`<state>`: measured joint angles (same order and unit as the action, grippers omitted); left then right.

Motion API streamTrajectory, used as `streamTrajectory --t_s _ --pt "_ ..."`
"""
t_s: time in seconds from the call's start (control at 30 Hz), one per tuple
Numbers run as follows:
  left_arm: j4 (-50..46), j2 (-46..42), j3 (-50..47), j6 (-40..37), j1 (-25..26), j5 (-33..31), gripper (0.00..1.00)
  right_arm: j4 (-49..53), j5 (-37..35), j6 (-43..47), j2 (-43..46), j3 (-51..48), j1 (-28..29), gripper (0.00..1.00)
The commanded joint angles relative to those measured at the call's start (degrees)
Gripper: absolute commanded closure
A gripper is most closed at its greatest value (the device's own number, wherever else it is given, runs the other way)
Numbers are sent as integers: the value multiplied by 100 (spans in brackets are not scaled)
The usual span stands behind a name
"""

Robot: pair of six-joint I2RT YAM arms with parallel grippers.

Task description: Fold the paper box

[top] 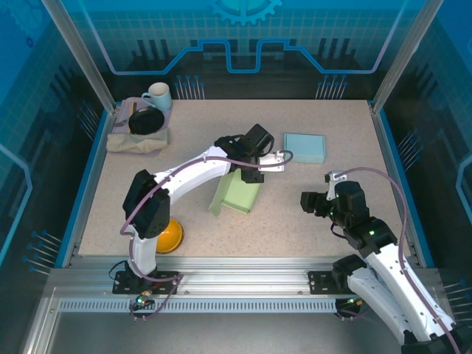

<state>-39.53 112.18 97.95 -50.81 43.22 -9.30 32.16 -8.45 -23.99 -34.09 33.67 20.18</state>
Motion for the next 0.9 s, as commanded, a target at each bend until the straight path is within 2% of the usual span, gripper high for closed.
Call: streamTrajectory --t_s 0.0,0.07,0.17,0.33,0.5,0.6,0.63,0.87 --pt "-13 295 221 164 -42 198 33 107 96 37 76 26 -89 21" --pt "-24 422 237 54 -12 365 32 119 91 57 93 19 -92 21" --pt "-172 845 409 -237 55 137 31 141 104 75 104 -1 -85 21" --pt "-579 1512 1060 -129 -59 48 31 138 136 109 121 -59 -86 21" --pt "-477 1745 1385 -40 -56 39 29 32 124 176 48 -198 -94 20" --pt "-413 1955 1559 -93 -73 -186 14 -105 189 147 -81 -253 -98 20" --pt "-373 2030 1580 -94 -109 -226 3 -148 239 125 -131 -256 -95 20" --pt "-127 2352 1665 33 -253 -44 2 -237 315 153 -313 -173 -98 20"
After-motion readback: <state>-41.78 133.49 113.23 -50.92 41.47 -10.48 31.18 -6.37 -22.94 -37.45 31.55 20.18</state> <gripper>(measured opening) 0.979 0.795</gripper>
